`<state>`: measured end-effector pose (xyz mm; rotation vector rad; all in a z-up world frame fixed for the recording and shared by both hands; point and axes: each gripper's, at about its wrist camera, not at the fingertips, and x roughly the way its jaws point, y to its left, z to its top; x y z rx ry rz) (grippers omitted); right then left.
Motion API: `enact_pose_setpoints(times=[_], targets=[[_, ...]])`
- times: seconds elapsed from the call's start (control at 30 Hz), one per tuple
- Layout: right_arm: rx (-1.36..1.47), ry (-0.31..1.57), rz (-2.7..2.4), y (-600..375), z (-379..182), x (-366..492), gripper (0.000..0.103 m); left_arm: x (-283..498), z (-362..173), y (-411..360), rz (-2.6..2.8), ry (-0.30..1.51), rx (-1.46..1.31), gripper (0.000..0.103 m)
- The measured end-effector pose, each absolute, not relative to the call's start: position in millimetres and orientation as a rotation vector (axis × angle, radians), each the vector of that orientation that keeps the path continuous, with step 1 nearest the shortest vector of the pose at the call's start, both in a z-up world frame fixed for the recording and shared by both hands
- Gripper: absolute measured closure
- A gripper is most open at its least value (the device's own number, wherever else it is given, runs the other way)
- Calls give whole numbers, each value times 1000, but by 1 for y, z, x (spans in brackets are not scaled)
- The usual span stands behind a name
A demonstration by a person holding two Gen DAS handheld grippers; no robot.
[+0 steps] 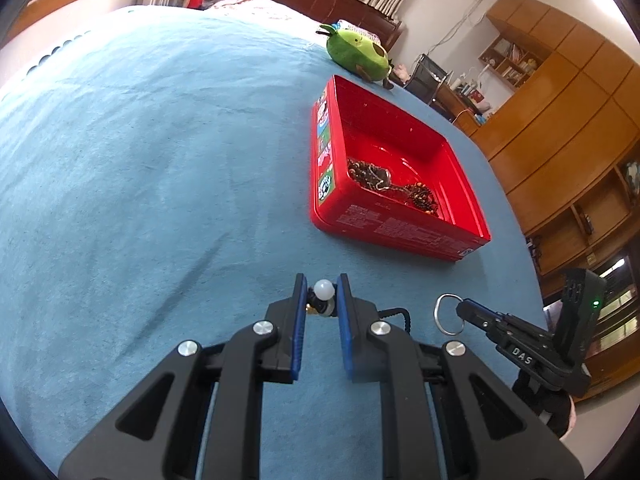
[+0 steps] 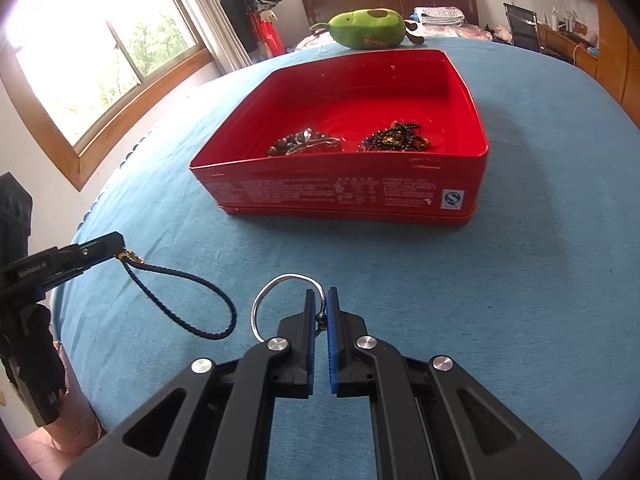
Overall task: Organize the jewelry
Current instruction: 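Lift the black cord with both tools and move it toward the tin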
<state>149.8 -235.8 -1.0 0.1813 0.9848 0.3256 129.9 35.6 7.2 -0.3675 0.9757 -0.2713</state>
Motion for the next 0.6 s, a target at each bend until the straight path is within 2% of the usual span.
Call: enact_pose_setpoints(times=[0.33, 0.6], targets=[[201, 1021, 320, -247, -20, 154, 98, 149, -28, 14, -216, 1056, -299, 90], [212, 1032, 329, -251, -26, 154, 98, 151, -29, 9, -170, 1037, -257, 90]])
